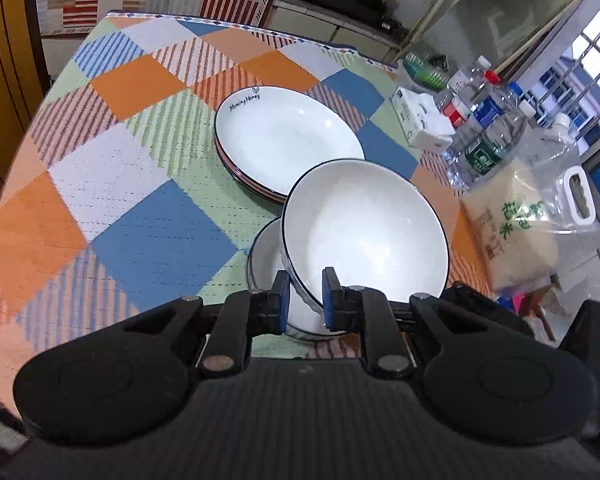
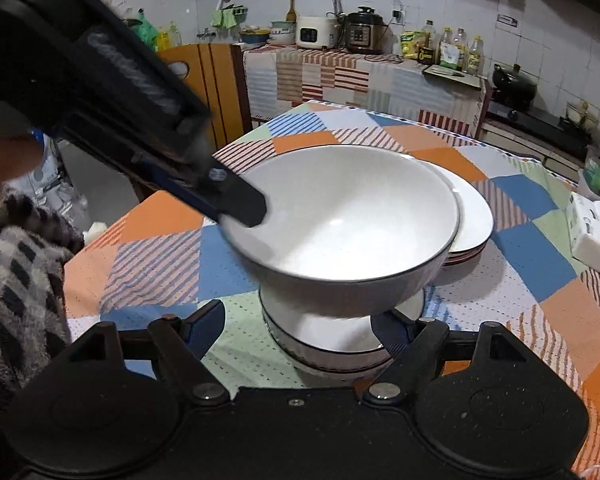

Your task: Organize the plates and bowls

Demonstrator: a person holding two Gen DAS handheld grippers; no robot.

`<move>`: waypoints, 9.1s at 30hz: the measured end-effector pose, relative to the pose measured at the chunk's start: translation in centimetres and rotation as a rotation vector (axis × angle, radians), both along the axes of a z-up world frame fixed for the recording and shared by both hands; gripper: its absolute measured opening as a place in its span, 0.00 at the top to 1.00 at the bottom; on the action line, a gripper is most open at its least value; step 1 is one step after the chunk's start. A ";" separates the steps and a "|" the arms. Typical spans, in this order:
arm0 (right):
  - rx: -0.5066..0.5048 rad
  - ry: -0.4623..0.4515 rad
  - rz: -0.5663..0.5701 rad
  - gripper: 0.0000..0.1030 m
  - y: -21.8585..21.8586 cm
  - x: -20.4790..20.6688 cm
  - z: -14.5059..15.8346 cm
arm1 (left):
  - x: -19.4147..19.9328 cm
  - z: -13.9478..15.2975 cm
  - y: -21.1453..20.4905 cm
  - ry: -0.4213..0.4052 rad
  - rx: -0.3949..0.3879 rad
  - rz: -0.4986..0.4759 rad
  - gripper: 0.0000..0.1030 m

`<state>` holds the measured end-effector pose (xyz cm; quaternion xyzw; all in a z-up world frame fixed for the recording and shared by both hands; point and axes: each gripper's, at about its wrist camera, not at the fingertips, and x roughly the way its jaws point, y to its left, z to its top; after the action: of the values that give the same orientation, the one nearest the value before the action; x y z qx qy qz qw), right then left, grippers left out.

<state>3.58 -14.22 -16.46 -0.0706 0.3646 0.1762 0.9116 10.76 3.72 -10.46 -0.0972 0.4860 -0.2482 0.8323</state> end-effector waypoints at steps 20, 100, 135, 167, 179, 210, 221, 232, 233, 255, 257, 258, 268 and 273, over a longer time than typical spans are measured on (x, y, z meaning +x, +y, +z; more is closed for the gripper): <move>-0.057 0.008 -0.070 0.21 -1.2 0.4 -1.0 | 1.0 -3.1 0.1 0.118 -0.006 0.021 0.89; 0.041 -0.074 -0.048 0.08 -1.5 2.9 -9.3 | 3.8 -10.8 0.3 0.180 -0.101 -0.027 0.64; 0.083 -0.302 -0.059 0.08 0.0 6.5 -0.6 | 7.1 2.9 1.4 -0.088 -0.007 -0.076 0.63; 0.081 -0.084 -0.171 0.08 -4.7 17.0 -6.0 | 19.2 -4.6 -5.8 -0.008 0.060 -0.122 0.63; 0.055 -0.066 -0.179 0.08 -4.1 17.0 -6.8 | 19.7 -6.0 -5.2 0.021 0.055 -0.117 0.62; 0.068 -0.088 -0.294 0.09 -3.2 13.2 -4.6 | 16.1 -2.9 -3.7 -0.058 0.052 -0.026 0.51; 0.093 -0.032 -0.344 0.09 -3.4 11.0 -3.0 | 12.8 0.1 -2.5 -0.132 0.070 0.004 0.51; 0.131 -0.002 -0.411 0.09 -4.2 7.0 1.3 | 5.5 5.1 -1.3 -0.249 0.158 0.003 0.44; 0.124 -0.005 -0.416 0.09 -4.2 6.6 1.8 | 4.8 5.5 -1.0 -0.255 0.159 0.006 0.44; -0.064 -0.047 -0.521 0.03 -2.8 -1.5 8.9 | -5.8 10.2 3.3 -0.334 0.176 0.067 0.30; -0.072 -0.050 -0.537 0.03 -2.8 -1.9 9.1 | -6.3 10.2 3.3 -0.337 0.181 0.067 0.27; -0.068 -0.051 -0.543 0.03 -2.9 -2.2 9.2 | -6.5 10.2 3.2 -0.341 0.184 0.068 0.27; -0.081 -0.047 -0.594 0.03 -3.4 -3.8 9.2 | -7.5 9.6 2.8 -0.354 0.206 0.088 0.24; -0.115 -0.066 -0.571 0.03 -3.0 -4.4 8.9 | -7.7 8.9 2.4 -0.363 0.228 0.095 0.19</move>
<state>-0.84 -17.21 -7.58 -0.0223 0.3494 -0.1109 0.9301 3.08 6.13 -1.56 0.0211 0.3482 -0.1654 0.9225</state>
